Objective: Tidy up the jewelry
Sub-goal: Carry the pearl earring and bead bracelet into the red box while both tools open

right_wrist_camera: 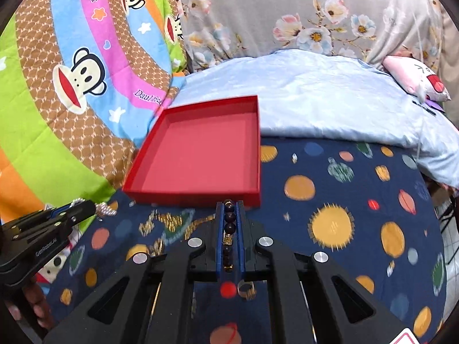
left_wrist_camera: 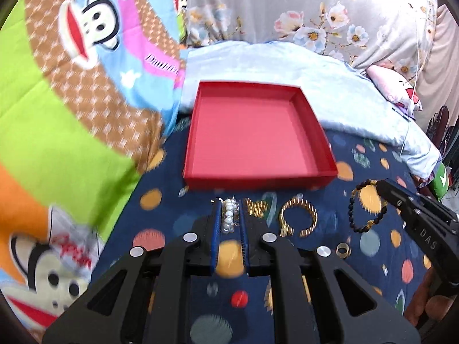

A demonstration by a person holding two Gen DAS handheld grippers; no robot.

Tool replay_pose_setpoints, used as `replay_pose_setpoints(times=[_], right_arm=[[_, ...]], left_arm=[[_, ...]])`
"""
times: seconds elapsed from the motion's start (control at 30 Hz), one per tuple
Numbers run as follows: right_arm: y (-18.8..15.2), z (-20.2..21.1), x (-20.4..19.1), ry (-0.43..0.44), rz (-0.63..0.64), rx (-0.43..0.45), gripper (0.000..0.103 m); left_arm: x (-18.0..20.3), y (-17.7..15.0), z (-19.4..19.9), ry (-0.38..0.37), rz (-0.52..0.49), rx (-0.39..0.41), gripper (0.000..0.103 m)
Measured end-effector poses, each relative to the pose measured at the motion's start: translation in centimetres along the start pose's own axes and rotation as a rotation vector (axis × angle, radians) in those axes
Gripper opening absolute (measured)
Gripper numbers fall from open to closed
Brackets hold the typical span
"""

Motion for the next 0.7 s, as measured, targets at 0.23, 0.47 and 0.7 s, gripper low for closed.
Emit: replay_pose_setpoints(times=[0.23, 0.47, 0.7], right_arm=[[4.3, -2.3, -1.9, 0.019, 0.034, 0.036, 0.007], [6.5, -5.6, -3.7, 0.030, 0.052, 0.033, 0.007], [6.3, -9.1, -4.5, 0.028, 0.073, -0.003, 0.007]], left_arm=[[-0.4, 4.9, -2.3, -0.009, -0.042, 0.025, 0.011], [-0.7, 8.2, -5.9, 0.002, -0.063, 0.020, 0.011], [-1.3, 8.8, -9.6, 0.027, -0.071, -0.011, 0.011]])
Point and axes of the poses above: each gripper's, at about its wrist camera, not at the fingertips, and z roughly against the way its jaws point, x to its right, y to its top, the point moved 8 cm from there along -z, roughly the way its jaws point, and after that the axes turned 13 degrees about -y, right-handed, at the moved point
